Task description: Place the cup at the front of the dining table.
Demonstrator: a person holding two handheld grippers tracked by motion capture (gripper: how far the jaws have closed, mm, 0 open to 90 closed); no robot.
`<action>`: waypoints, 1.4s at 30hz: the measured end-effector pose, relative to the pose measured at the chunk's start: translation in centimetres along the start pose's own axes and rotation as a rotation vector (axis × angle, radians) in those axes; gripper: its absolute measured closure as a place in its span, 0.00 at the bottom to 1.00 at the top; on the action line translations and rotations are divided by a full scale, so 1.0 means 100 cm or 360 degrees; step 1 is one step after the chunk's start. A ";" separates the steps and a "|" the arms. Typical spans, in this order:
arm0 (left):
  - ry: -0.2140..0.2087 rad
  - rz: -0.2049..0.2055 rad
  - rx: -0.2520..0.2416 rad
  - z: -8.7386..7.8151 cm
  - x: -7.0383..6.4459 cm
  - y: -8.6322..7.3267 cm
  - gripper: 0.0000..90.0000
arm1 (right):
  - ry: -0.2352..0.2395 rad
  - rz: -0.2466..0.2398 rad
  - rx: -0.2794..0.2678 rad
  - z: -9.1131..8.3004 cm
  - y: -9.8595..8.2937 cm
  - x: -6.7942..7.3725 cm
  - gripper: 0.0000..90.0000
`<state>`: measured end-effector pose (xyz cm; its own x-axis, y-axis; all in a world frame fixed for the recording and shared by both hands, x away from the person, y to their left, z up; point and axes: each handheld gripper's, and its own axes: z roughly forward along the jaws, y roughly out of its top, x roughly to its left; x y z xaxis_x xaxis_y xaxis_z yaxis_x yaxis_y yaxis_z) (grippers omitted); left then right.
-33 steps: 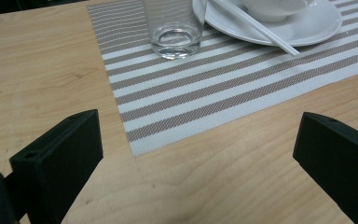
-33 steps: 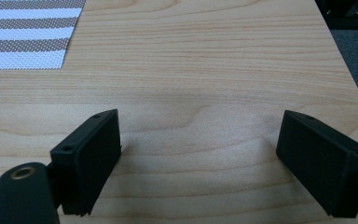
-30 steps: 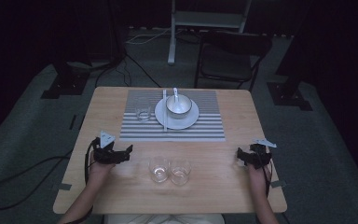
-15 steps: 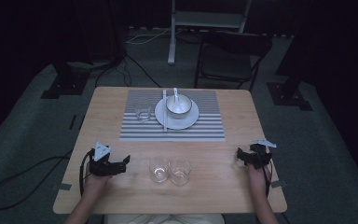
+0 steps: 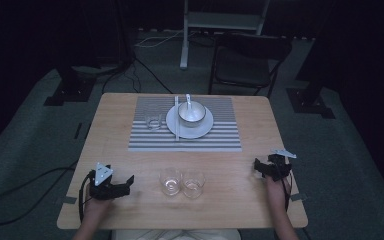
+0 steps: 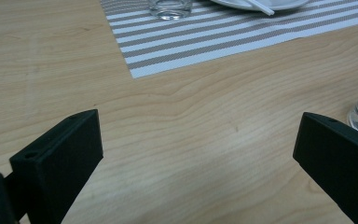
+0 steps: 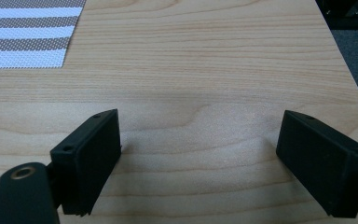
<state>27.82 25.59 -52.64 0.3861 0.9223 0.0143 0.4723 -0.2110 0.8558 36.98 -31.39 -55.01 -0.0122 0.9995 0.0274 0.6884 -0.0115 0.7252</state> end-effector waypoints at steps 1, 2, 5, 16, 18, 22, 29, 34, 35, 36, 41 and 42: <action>0.0017 0.0009 -0.0003 -0.003 0.000 -0.002 0.02 | 0.0000 -0.0001 0.0000 0.000 0.000 0.000 0.15; 0.0029 0.0015 -0.0010 -0.005 0.000 -0.003 0.02 | 0.0000 0.0000 0.0000 0.000 0.000 0.000 0.15; 0.0050 0.0020 -0.0017 -0.012 0.000 -0.007 0.02 | -0.0001 -0.0002 0.0002 0.000 0.000 0.000 0.15; 0.0119 -0.0008 -0.0045 -0.031 0.009 -0.024 0.02 | 0.0000 -0.0004 0.0002 0.000 0.000 0.000 0.15; 0.0111 -0.0019 -0.0026 -0.034 0.012 -0.028 0.02 | 0.0000 -0.0005 0.0001 0.000 0.000 0.000 0.15; 0.0139 -0.0021 -0.0029 -0.039 0.014 -0.030 0.02 | 0.0001 -0.0006 0.0002 0.000 0.000 0.000 0.15; 0.0156 -0.0085 -0.0022 -0.046 0.020 -0.036 0.02 | 0.0006 -0.0004 0.0000 -0.001 0.000 0.000 0.15; 0.0221 -0.0157 -0.0030 -0.053 0.030 -0.041 0.02 | 0.0008 -0.0006 0.0003 -0.001 -0.001 0.001 0.15; 0.0238 -0.0160 -0.0026 -0.054 0.032 -0.042 0.02 | 0.0008 -0.0008 0.0003 -0.001 -0.001 0.001 0.15; 0.0257 -0.0169 -0.0026 -0.055 0.034 -0.043 0.02 | 0.0008 -0.0010 0.0003 -0.001 -0.001 0.001 0.15; 0.0299 -0.0254 -0.0034 -0.057 0.040 -0.044 0.02 | 0.0009 -0.0014 0.0003 -0.001 -0.001 0.001 0.15; 0.0300 -0.0268 -0.0036 -0.057 0.041 -0.045 0.02 | 0.0009 -0.0015 0.0003 -0.001 -0.001 0.001 0.15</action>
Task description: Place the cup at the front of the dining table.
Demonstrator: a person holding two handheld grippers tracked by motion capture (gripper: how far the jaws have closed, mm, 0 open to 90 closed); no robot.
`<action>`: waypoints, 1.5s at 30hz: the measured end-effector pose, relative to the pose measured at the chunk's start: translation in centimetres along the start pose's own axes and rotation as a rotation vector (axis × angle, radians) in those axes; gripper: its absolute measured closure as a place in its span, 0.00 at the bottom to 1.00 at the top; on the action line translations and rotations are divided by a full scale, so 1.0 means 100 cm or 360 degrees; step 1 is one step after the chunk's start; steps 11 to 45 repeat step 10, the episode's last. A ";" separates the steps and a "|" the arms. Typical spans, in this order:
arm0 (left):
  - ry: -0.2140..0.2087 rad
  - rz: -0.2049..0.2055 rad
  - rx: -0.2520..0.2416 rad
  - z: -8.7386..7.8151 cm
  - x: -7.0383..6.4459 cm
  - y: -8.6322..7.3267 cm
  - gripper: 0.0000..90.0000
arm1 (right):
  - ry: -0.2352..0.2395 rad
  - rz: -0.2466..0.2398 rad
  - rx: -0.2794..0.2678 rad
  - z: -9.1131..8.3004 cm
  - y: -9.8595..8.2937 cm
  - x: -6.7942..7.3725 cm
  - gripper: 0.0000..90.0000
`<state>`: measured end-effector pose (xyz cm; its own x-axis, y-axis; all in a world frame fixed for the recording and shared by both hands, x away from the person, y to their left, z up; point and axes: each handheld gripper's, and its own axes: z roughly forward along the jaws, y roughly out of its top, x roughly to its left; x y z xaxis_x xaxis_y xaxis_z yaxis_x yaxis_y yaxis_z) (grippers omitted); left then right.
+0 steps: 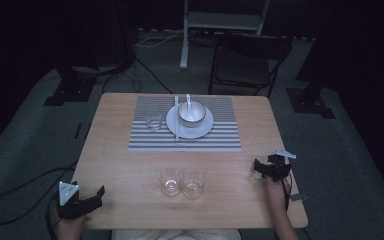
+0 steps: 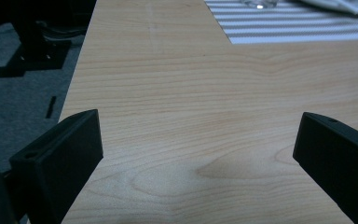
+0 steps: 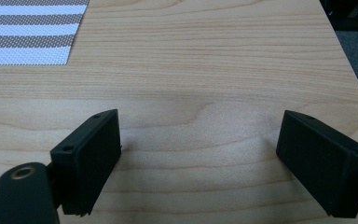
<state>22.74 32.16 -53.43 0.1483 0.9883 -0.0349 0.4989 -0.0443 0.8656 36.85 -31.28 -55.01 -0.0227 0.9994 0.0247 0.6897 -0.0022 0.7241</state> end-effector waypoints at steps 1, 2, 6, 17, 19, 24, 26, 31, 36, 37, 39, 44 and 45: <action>0.0005 -0.0013 0.0003 0.000 0.001 0.000 0.02 | 0.0000 0.0000 0.0000 0.000 0.000 0.000 0.15; 0.0005 -0.0022 0.0002 0.000 0.001 0.000 0.02 | 0.0000 0.0000 -0.0001 0.000 0.000 0.000 0.14; 0.0007 -0.0051 0.0022 0.002 0.004 0.000 0.02 | -0.0004 0.0000 0.0001 0.000 0.000 0.000 0.15; 0.0011 -0.0060 0.0033 0.003 0.005 0.000 0.02 | -0.0009 -0.0004 0.0002 0.000 0.000 0.000 0.15; 0.0011 -0.0060 0.0033 0.003 0.005 0.000 0.02 | -0.0009 -0.0004 0.0002 0.000 0.000 0.000 0.15; 0.0011 -0.0060 0.0033 0.003 0.005 0.000 0.02 | -0.0009 -0.0004 0.0002 0.000 0.000 0.000 0.15; 0.0011 -0.0060 0.0033 0.003 0.005 0.000 0.02 | -0.0009 -0.0004 0.0002 0.000 0.000 0.000 0.15; 0.0011 -0.0060 0.0033 0.003 0.005 0.000 0.02 | -0.0009 -0.0004 0.0002 0.000 0.000 0.000 0.15; 0.0011 -0.0060 0.0033 0.003 0.005 0.000 0.02 | -0.0009 -0.0004 0.0002 0.000 0.000 0.000 0.15; 0.0011 -0.0060 0.0033 0.003 0.005 0.000 0.02 | -0.0009 -0.0004 0.0002 0.000 0.000 0.000 0.15; 0.0011 -0.0060 0.0033 0.003 0.005 0.000 0.02 | -0.0009 -0.0004 0.0002 0.000 0.000 0.000 0.15; 0.0011 -0.0060 0.0033 0.003 0.005 0.000 0.02 | -0.0009 -0.0004 0.0002 0.000 0.000 0.000 0.15; 0.0011 -0.0060 0.0033 0.003 0.005 0.000 0.02 | -0.0009 -0.0004 0.0002 0.000 0.000 0.000 0.15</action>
